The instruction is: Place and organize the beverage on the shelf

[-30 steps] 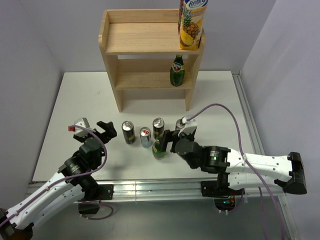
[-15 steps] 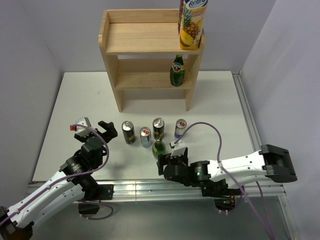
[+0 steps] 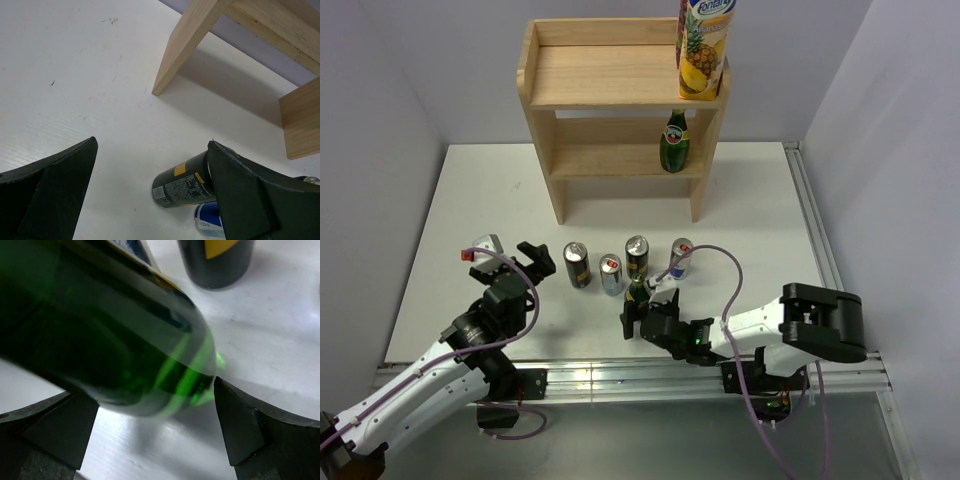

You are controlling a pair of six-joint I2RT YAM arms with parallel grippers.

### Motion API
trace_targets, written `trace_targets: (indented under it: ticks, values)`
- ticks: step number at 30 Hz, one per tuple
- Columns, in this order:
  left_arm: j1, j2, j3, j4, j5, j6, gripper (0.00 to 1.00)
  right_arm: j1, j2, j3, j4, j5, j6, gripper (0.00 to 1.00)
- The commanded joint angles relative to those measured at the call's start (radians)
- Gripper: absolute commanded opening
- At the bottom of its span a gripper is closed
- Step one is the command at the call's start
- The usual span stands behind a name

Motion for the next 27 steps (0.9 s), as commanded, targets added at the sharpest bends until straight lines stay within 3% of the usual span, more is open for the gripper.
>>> trace_targets:
  ticks: [1, 10, 16, 17, 18, 20, 21, 22, 27]
  values:
    - [-0.005, 0.008, 0.002, 0.030, -0.007, 0.011, 0.99, -0.018, 0.081, 0.000, 0.215, 0.005, -0.056, 1.00]
    - [-0.007, 0.030, -0.006, 0.050, 0.002, 0.024, 0.99, -0.036, 0.276, 0.013, 0.401, 0.086, -0.069, 0.99]
    - [-0.005, 0.040, -0.004, 0.052, 0.004, 0.024, 0.99, -0.043, 0.381, 0.063, 0.426, 0.129, -0.060, 0.90]
    - [-0.005, 0.036, -0.006, 0.053, 0.004, 0.024, 0.99, -0.044, 0.389, 0.066, 0.434, 0.142, -0.056, 0.84]
    - [-0.005, 0.036, -0.007, 0.055, 0.005, 0.025, 0.99, -0.044, 0.395, 0.069, 0.431, 0.153, -0.049, 0.69]
    - [-0.005, 0.031, -0.009, 0.056, 0.007, 0.027, 0.99, -0.046, 0.412, 0.074, 0.429, 0.161, -0.047, 0.53]
    - [-0.005, 0.033, -0.009, 0.056, 0.007, 0.027, 0.99, -0.046, 0.415, 0.074, 0.431, 0.166, -0.046, 0.14]
    - [-0.005, 0.036, -0.007, 0.053, 0.005, 0.025, 0.99, -0.046, 0.412, 0.076, 0.400, 0.173, -0.034, 0.01]
    - [-0.007, 0.040, -0.004, 0.052, 0.007, 0.024, 0.99, -0.026, 0.328, 0.074, 0.275, 0.199, 0.005, 0.00]
